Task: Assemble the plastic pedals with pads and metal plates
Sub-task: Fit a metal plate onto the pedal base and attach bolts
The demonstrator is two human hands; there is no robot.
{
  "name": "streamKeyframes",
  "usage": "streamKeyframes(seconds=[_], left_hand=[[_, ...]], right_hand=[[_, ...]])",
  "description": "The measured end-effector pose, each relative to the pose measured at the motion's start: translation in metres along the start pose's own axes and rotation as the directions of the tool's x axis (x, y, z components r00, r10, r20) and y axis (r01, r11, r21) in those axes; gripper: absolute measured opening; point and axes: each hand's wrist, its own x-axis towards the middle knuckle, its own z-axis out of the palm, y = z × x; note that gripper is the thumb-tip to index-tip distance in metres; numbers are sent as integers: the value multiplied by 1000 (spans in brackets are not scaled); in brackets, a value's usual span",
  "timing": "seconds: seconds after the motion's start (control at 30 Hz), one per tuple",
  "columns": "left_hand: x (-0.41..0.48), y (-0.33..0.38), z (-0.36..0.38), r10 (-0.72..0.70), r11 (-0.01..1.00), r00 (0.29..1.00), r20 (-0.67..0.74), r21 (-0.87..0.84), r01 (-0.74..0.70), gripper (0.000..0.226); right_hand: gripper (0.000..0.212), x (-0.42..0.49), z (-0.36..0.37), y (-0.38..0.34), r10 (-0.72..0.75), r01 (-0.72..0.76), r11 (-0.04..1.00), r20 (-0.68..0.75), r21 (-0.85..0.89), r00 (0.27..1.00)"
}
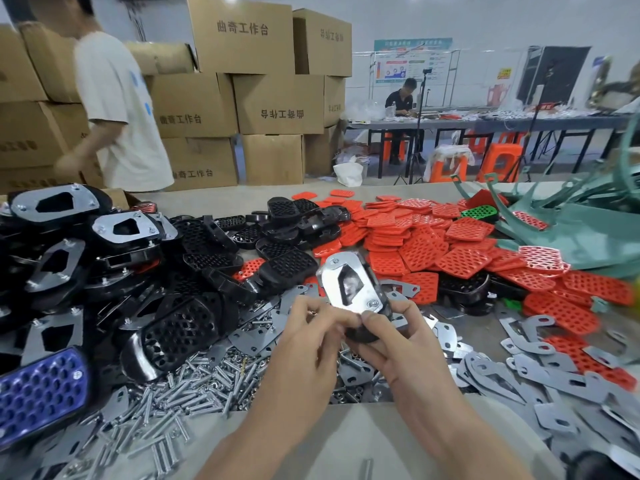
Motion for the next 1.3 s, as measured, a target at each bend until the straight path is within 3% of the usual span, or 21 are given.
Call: streamKeyframes(seconds=[0.07, 0.13, 0.2, 0.33, 0.37, 0.43, 0.53, 0.63, 0.7, 0.73, 0.8, 0.9, 0.97, 1.07, 1.13, 1.23, 1.3], left_hand=[[-1, 1, 0, 8, 1000, 1000, -14, -7, -8, 24], [-1, 1, 0, -62, 998, 995, -83, -17, 61, 8], [-1, -2, 1, -95, 992, 988, -122, 70, 104, 17], [-3, -1, 3, 46, 944, 993, -112, 331, -6, 19], [-3, 0, 4, 89, 936, 992, -86, 349, -54, 11], [-4, 2, 4, 125, 949, 990, -58, 300, -102, 19], [-4, 3, 2, 112, 965, 984, -136, 252, -75, 11], [-3, 2, 2, 58, 931, 985, -160, 364, 4, 13], [-2, 0, 3, 89, 901, 988, -123, 433, -27, 12], [-3, 0, 4, 128, 896, 988, -90, 438, -76, 7], [-3, 2, 4, 167, 923, 984, -56, 361, -136, 16], [-4, 3, 2, 83, 960, 988, -133, 275, -44, 9], [-3, 2, 2, 17, 951, 989, -150, 308, 30, 19], [-3, 1, 4, 111, 915, 989, -93, 397, -65, 12], [-4, 2, 4, 139, 932, 988, -62, 344, -110, 14], [-4, 5, 0, 25, 973, 993, -116, 230, 2, 5], [-5, 5, 1, -45, 967, 991, -125, 242, 74, 15]], right_hand=[[21, 0, 1, 0, -9, 9, 1000, -20, 7, 1000], [18, -1, 3, -1, -18, 18, 1000, 6, -12, 1000], [17, -4, 4, -1, -26, 27, 999, 32, -30, 999], [23, -3, 5, 2, -58, 57, 991, -3, -119, 998], [21, -1, 5, 2, -65, 63, 990, -11, -125, 998], [18, 0, 4, 4, -72, 70, 992, -10, -101, 997], [22, 0, 3, 3, -79, 80, 992, 11, -99, 997], [24, 0, 2, 6, -94, 94, 985, 6, -145, 996], [23, 1, 2, 7, -106, 106, 981, 10, -165, 994], [24, 1, 2, 7, -110, 110, 980, 9, -165, 994], [26, 1, 1, 6, -111, 111, 983, 9, -146, 994], [26, 1, 0, 6, -113, 117, 982, 36, -146, 993], [23, 0, 0, 7, -113, 119, 980, 49, -161, 992], [23, -1, 2, 7, -117, 121, 975, 33, -188, 993], [19, -1, 2, 4, -121, 122, 982, 19, -143, 992], [24, -3, 1, 1, -130, 130, 983, 6, -132, 991], [20, -4, 1, 2, -145, 147, 978, 23, -151, 989]])
